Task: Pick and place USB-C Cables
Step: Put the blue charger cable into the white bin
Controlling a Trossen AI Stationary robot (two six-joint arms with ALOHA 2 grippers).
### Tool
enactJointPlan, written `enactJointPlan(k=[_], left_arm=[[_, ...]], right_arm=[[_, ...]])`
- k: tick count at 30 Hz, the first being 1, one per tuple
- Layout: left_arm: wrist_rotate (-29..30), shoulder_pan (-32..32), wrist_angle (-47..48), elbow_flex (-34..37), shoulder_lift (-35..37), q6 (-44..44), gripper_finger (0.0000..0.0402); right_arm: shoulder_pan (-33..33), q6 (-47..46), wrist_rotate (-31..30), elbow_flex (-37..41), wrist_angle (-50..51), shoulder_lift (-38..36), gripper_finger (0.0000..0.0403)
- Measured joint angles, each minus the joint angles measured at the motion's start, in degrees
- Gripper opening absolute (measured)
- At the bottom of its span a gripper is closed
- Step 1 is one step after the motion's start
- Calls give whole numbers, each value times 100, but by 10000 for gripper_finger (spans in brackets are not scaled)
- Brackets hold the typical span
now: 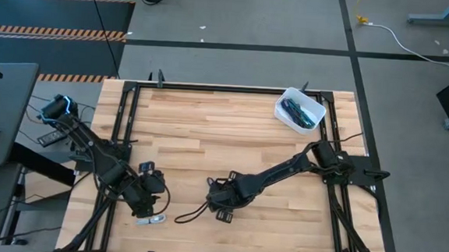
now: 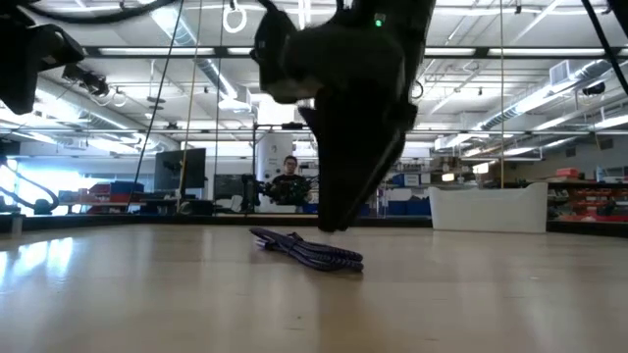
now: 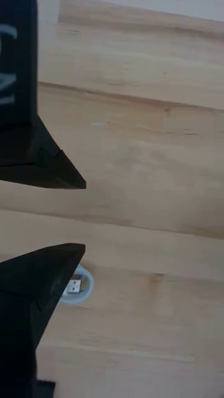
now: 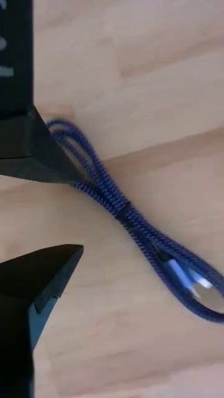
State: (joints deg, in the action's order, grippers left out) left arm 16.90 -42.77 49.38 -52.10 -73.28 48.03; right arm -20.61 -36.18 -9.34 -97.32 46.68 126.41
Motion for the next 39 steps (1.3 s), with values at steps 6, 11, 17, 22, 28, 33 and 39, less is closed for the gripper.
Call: enactJointPlan(k=[6, 11, 17, 22, 28, 33, 39], left_arm=[[32, -116, -7, 0, 0, 105, 160], [151, -210, 2, 0, 0, 133, 160], [132, -253, -1, 0, 0, 212, 160], [152, -253, -1, 0, 2, 236, 160], [194, -253, 4, 0, 2, 233, 160], [201, -253, 21, 0, 0, 232, 160], [219, -253, 25, 1, -37, 228, 160]], right_arm=[[-59, -104, -29, -8, -159, -191, 176], [-117, -11, 130, 8, 50, -62, 176], [-232, 54, -178, -4, -338, -108, 176], [-254, 79, -128, -1, -377, 21, 176], [-256, 155, -42, 2, -507, 195, 176], [-232, 258, -18, -8, -690, 321, 176], [-155, 347, -74, -39, -511, 430, 163]])
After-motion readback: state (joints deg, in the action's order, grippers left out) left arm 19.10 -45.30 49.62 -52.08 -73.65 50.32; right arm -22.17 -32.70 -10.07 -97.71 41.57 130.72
